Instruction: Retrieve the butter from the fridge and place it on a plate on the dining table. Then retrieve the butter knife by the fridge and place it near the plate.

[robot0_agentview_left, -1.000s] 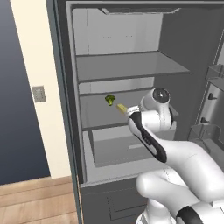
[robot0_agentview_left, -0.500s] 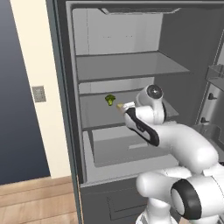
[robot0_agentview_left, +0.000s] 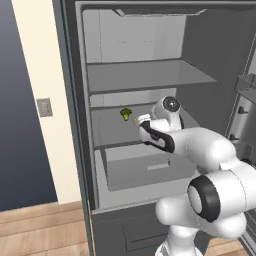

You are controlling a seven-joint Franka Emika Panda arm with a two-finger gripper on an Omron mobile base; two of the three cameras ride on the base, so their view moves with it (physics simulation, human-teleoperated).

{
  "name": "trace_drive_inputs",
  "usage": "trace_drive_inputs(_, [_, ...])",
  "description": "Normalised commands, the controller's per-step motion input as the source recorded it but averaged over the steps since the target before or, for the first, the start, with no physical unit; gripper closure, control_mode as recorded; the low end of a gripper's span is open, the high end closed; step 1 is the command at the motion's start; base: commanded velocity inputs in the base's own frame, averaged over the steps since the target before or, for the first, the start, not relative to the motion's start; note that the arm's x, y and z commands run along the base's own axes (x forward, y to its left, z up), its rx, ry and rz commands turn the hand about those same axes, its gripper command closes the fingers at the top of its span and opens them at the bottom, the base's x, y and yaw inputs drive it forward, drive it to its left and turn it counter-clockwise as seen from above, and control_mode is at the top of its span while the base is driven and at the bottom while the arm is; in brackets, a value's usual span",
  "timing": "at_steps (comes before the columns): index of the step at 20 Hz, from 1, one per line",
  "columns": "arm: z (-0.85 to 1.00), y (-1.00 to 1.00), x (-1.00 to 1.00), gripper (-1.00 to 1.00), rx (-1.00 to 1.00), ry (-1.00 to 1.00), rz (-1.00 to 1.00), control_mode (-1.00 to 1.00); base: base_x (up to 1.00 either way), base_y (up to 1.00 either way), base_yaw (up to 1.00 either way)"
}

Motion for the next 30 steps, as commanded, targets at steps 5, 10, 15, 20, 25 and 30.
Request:
trace_drive_inputs(5, [-0.21,0.03,0.38,-1.0,0.0,0.01,0.0,-1.0,0.0,0.0,0.0])
trace_drive_inputs(10, [-0.27,0.03,0.39,-1.0,0.0,0.0,0.0,-1.0,0.0,0.0,0.0])
trace_drive_inputs(15, [-0.12,0.01,0.28,-1.0,0.0,0.05,0.0,-1.0,0.0,0.0,0.0])
trace_drive_inputs(20, [-0.12,0.07,0.19,-1.0,0.0,0.11,0.0,-1.0,0.0,0.0,0.0])
trace_drive_inputs(25, [-0.11,0.04,0.26,-1.0,0.0,0.08,0.0,-1.0,0.0,0.0,0.0])
trace_drive_inputs(30, [-0.27,0.0,0.25,-1.0,0.0,0.0,0.0,-1.0,0.0,0.0,0.0])
